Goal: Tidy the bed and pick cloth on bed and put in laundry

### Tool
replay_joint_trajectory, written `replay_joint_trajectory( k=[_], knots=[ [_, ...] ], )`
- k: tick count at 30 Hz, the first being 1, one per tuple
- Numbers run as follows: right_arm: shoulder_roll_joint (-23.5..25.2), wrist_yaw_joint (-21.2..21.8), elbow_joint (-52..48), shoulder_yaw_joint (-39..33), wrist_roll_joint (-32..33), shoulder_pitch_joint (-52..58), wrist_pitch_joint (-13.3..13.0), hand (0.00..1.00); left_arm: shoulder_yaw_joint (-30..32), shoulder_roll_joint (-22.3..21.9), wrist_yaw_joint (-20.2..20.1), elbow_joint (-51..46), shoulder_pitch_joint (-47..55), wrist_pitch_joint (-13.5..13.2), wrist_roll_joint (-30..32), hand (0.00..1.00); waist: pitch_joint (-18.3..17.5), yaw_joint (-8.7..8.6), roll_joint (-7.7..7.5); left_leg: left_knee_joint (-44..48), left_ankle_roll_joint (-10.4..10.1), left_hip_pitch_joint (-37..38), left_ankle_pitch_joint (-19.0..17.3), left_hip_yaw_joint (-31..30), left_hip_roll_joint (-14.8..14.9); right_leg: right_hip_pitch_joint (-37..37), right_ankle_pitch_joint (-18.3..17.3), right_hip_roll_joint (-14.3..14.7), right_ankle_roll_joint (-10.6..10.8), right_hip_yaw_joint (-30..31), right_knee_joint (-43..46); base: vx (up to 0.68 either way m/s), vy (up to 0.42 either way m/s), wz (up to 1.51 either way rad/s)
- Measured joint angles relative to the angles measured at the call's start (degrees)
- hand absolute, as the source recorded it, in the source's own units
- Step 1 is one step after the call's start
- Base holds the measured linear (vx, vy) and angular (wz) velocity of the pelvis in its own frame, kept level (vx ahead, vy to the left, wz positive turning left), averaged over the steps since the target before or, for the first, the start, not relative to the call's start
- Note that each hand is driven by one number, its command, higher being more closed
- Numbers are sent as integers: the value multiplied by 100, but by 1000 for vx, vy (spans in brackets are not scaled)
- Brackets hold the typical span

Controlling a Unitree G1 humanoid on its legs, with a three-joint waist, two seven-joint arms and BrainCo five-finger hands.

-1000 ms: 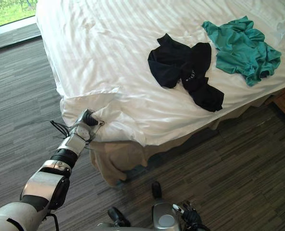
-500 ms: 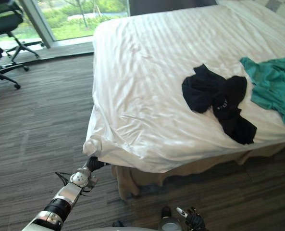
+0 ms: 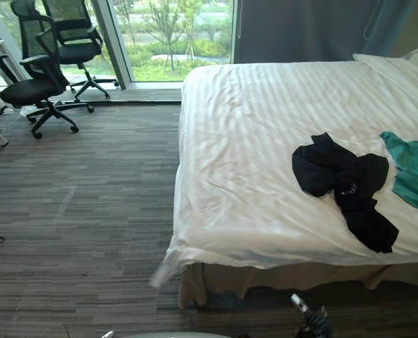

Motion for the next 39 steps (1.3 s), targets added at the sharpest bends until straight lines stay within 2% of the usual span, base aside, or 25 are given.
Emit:
replay_joint_trajectory(
  k=[4,7,9,11,15,17,18,21,22,24,26,29,30,32,33,35,38,39],
  knots=[
    [-263,230,-925,353,-346,-413,134,100,-104,-94,-41,0,10,-47,-124,0,-65,-4,-97,2,3,-85,1,-76,-1,-54,33,24,19,14,-26,16,-14,0],
    [-502,804,-1328,981,-521,-775,222,100,-253,-68,-3,-1,-15,-92,-152,0,-104,-16,-161,34,39,-189,29,-135,-29,-145,74,35,-15,28,-27,58,-16,2],
    [-722,1414,-1338,1565,-470,-1271,288,100,-346,-49,56,-1,-77,-171,-156,0,-119,-11,-225,43,71,-258,54,-217,-57,-189,80,41,-20,-17,-27,67,-17,9],
    [-885,1828,-1269,2017,-308,-1873,299,100,-482,-26,60,-5,-181,-280,-188,0,-105,-5,-209,44,95,-308,72,-334,-90,-179,85,34,-17,-50,-23,61,-23,10],
    [-922,2423,-658,2835,12,-3094,329,100,-954,57,54,-92,-425,-487,-407,0,-59,52,-176,45,116,-306,89,-590,-109,-34,85,15,-16,-292,-22,16,-11,34],
    [-837,2662,-219,3158,124,-3693,427,100,-1298,56,15,-225,-485,-559,-519,0,60,222,-199,45,126,-308,102,-680,-111,12,85,16,-17,-370,-21,-38,-10,24],
    [-791,2691,-111,3239,139,-3832,431,100,-1384,60,1,-226,-502,-568,-526,0,106,308,-196,45,137,-322,118,-702,-116,12,85,12,-17,-389,-21,-69,-12,16],
    [-493,2733,403,3614,172,-4373,575,100,-1650,50,-103,-284,-519,-607,-825,0,380,332,-192,44,187,-505,233,-995,-159,-13,85,-19,-17,-660,-21,-96,-13,44],
    [-421,2682,600,3792,170,-4573,668,100,-1705,51,-145,-381,-537,-647,-936,0,549,411,-172,45,212,-569,277,-1096,-162,-38,83,-24,-18,-711,-10,-124,-2,36],
    [-398,2569,899,3935,170,-4906,691,100,-1865,72,-212,-517,-673,-653,-1096,0,862,552,-129,45,234,-758,370,-1258,-163,-201,95,-28,-36,-835,45,-148,4,35],
    [-401,2360,1357,3943,174,-5552,687,100,-1972,73,-306,-724,-891,-659,-1309,0,1369,700,-42,45,274,-1124,564,-1442,-146,-493,158,-22,-102,-964,155,-149,15,33],
    [-419,2223,1711,3927,183,-6189,644,100,-2069,92,-394,-940,-1032,-659,-1568,0,2004,821,37,46,313,-1390,738,-1602,-137,-762,175,-80,-129,-1081,355,-132,29,24],
    [-479,2171,1852,3925,187,-6432,633,100,-2105,98,-458,-1078,-1091,-661,-1641,0,2272,896,113,47,335,-1537,813,-1663,-147,-938,174,-119,-132,-1121,480,-115,45,20],
    [-549,2104,1988,3926,189,-6597,633,100,-2166,97,-481,-1187,-1132,-665,-1671,0,2470,951,198,47,366,-1646,868,-1704,-172,-1061,175,-128,-133,-1138,563,-77,40,15],
    [-641,2052,2187,3930,189,-6732,633,100,-2371,130,-550,-1245,-1140,-683,-1816,0,2581,993,335,47,402,-1907,931,-1784,-228,-1339,183,-205,-139,-1179,667,-49,47,13],
    [-737,2000,2251,3932,190,-6759,642,100,-2519,149,-570,-1241,-1177,-671,-1943,0,2633,1059,439,47,444,-2079,963,-1810,-263,-1512,213,-239,-140,-1179,700,-12,44,6],
    [-1021,1850,2532,3929,201,-6836,771,100,-2953,169,-635,-1230,-1345,-631,-2408,0,2794,1216,769,47,489,-2479,1034,-1872,-328,-1882,349,-326,-104,-1194,662,-9,50,3],
    [-1047,1837,2620,3928,248,-6835,841,100,-3008,172,-671,-1231,-1365,-632,-2460,0,2814,1241,813,47,507,-2533,1047,-1872,-343,-1927,386,-333,-100,-1187,633,12,31,-2]
  ],
)
